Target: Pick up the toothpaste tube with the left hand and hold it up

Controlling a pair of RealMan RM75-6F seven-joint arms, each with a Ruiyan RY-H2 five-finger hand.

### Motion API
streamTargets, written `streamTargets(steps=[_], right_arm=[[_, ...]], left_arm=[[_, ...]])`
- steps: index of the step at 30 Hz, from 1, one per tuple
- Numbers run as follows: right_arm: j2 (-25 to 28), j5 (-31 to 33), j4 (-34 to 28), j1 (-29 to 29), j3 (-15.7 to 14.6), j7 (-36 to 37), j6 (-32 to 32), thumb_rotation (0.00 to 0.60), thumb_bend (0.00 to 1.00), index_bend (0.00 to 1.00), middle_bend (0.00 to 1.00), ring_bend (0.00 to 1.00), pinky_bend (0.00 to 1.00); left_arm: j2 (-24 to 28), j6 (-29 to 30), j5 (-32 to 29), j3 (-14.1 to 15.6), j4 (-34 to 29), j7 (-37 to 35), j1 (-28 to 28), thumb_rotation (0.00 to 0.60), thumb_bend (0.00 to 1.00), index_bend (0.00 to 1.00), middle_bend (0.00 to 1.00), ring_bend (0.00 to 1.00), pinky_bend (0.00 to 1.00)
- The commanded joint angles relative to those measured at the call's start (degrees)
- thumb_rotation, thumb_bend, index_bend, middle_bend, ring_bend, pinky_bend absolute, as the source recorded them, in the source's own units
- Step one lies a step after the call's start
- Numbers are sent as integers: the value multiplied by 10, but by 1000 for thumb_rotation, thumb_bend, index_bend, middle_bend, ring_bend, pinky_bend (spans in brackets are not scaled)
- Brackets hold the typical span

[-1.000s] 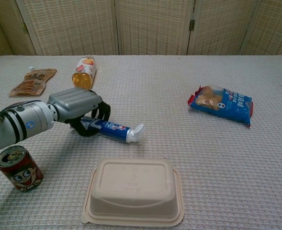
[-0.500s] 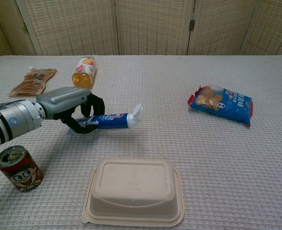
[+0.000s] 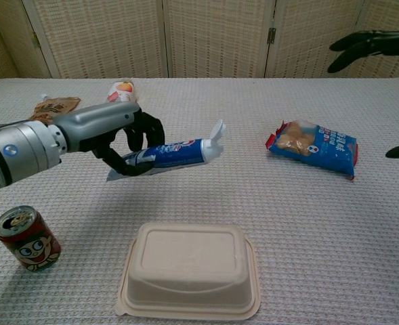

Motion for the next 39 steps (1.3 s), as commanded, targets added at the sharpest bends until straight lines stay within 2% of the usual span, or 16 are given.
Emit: streamTargets(steps=[1,7,16,39], right_arm=[[-19,21,-25,40,18,-26,-53,600,176,227,49,0,0],[-54,65,-34,94,36,-53,-118,600,174,263,50,0,0],[-98,98,-25,128,43,-76,-136,600,175,293,53,0,0],[-106,138,-13,129,10,-121,-120,600,175,297,61,0,0]], left_arm=[[7,-3,-23,-10,-32,31,-4,600,672,736,747,653,437],[6,-2,-54,-18,-67,71,-10,600,672,736,747,653,433],[-1,0,-74,-17,-81,97,-15,600,672,736,747,654,431],[11,8,-67,-9,-85,68,-9,600,681,736,747,657,427]])
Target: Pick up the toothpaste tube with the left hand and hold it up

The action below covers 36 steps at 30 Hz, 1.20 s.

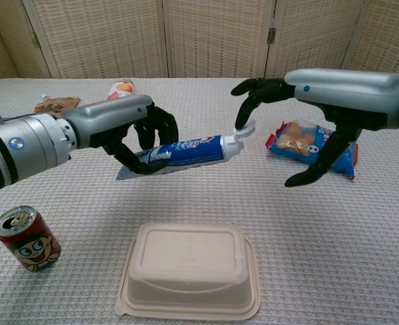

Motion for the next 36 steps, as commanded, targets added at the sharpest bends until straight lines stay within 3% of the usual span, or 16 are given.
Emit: streamTargets(steps=[1,24,29,36], right_arm=[[-2,0,3,-2,-4,-1,4,600,176,297,61,0,0],[-18,-3,30,1,-17,21,13,600,175,297,62,0,0],[-2,-33,17,-16,-19,78,53,600,176,293,60,0,0],[-5,-66,33,-23,-13,177,89,584,174,36,7,0,0]], left_arm=[[1,1,2,1,0,-3,1,600,682,736,747,657,427],[5,7,12,2,6,-30,6,600,685,737,747,658,425],[0,25,25,5,17,-42,14,600,685,737,748,659,428],[-18,58,69,12,40,-84,26,600,686,736,748,660,435]])
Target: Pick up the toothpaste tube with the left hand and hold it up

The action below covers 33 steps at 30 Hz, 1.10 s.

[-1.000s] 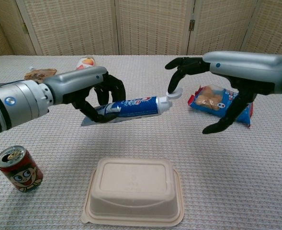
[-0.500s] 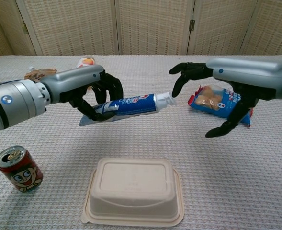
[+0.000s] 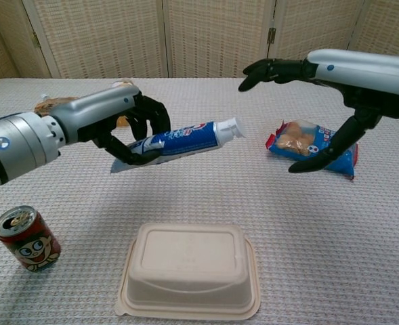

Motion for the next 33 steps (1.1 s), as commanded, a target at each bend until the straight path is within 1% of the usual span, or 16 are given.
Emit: streamTargets(steps=[1,2,5,7,10,14,25,33], right_arm=[[-11,-17,12,-2,6,62,19,543,175,8,1,0,0],[-14,-15,14,1,7,78,17,468,175,0,0,0,0],[-26,-15,20,10,15,127,12,317,168,0,0,0,0],[-32,-17,26,16,17,147,8,286,157,0,0,0,0],[-44,-19,34,24,20,172,4,275,151,0,0,0,0],[-61,-19,49,33,23,207,1,274,150,0,0,0,0],[-97,-23,79,48,28,254,8,273,151,0,0,0,0],[-112,-28,91,49,29,282,24,271,151,0,0,0,0]], left_arm=[[-11,14,19,4,12,-17,5,600,686,737,748,660,435],[-14,16,22,3,13,-19,5,600,686,737,749,660,435],[-23,22,30,1,18,-28,4,600,690,737,751,660,435],[-29,25,33,-1,20,-32,4,600,692,738,753,660,435],[-37,25,34,-3,23,-36,2,600,693,739,754,661,435],[-46,28,35,-7,23,-47,2,600,695,739,754,661,435],[-54,37,43,-12,27,-61,4,600,699,740,756,663,436],[-54,45,53,-13,30,-82,7,600,705,740,757,663,436]])
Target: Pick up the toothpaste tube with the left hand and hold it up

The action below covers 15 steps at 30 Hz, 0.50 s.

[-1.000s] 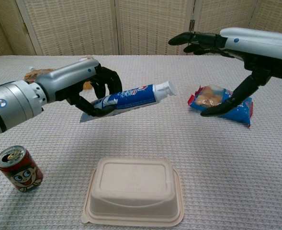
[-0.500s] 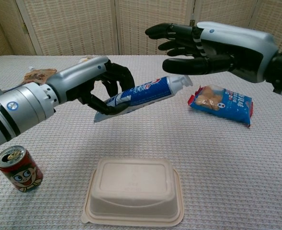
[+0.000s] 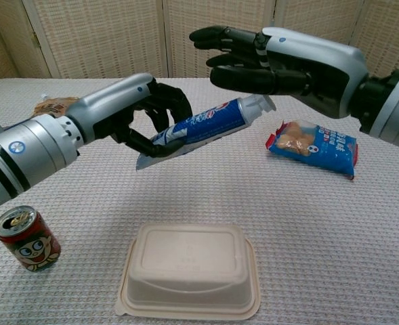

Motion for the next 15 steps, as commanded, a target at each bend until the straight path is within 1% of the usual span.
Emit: streamTargets(steps=[1,8,15], right_arm=[[-3,-2,5,0,0,7,6,270,151,0,0,0,0],[-7,2,11,1,-1,11,9,270,151,0,0,0,0],[-30,4,22,8,5,13,13,268,151,0,0,0,0]], left_arm=[[1,5,6,0,1,-9,2,600,708,740,757,663,437],[2,10,10,-2,2,-23,4,600,717,741,758,663,440],[0,4,2,-6,-1,-31,4,600,718,741,758,663,440]])
